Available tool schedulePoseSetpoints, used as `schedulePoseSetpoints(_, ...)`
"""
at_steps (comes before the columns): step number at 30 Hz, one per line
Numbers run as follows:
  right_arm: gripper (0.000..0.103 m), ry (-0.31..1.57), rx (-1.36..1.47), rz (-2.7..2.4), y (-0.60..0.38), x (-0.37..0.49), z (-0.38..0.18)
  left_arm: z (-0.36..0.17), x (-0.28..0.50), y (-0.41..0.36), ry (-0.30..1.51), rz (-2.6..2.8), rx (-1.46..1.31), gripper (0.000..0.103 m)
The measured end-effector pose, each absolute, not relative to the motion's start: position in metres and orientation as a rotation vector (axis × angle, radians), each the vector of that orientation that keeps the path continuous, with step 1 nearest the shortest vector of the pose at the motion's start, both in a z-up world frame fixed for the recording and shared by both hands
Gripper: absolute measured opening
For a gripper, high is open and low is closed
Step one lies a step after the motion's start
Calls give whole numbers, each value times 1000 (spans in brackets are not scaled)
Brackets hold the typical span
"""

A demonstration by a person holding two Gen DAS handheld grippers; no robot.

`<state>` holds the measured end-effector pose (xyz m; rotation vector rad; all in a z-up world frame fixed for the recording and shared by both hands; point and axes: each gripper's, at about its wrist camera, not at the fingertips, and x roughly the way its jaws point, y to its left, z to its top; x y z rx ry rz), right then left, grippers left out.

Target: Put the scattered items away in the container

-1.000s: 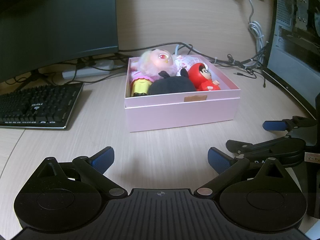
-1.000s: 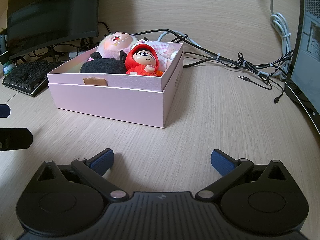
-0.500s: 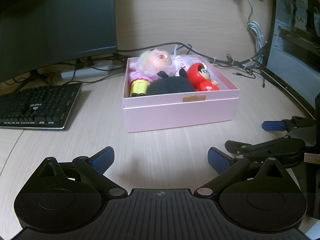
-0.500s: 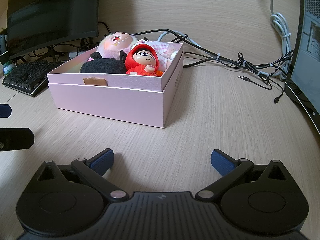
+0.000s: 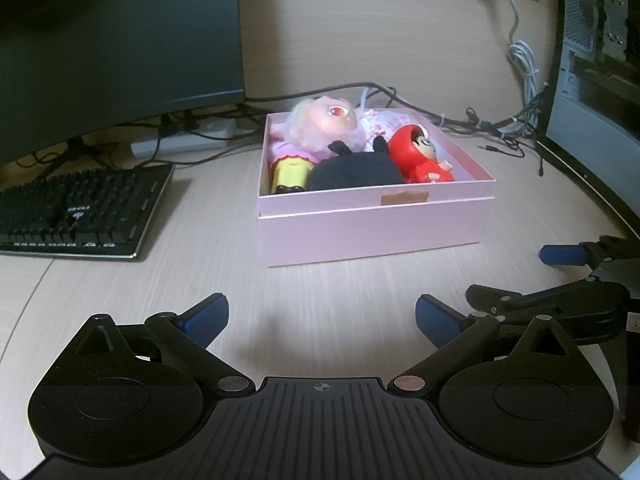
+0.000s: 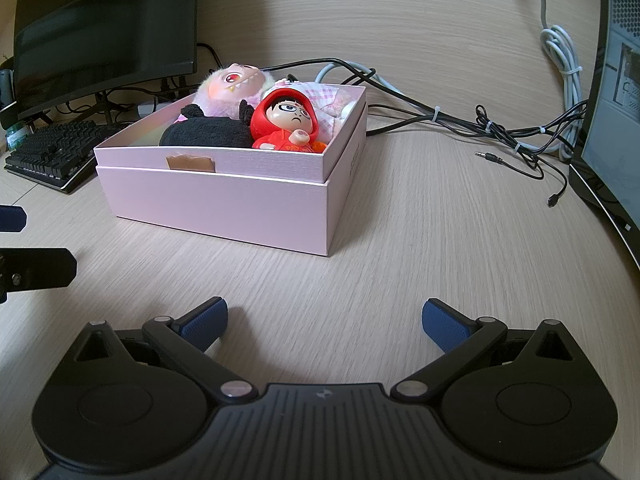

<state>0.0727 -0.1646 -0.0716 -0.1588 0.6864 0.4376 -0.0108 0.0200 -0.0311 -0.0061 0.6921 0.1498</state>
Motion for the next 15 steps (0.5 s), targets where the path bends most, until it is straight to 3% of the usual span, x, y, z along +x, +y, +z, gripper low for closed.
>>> schedulePoseSetpoints(15, 103, 687, -159, 437, -164, 73, -72, -30, -12, 24, 660, 142, 11, 102)
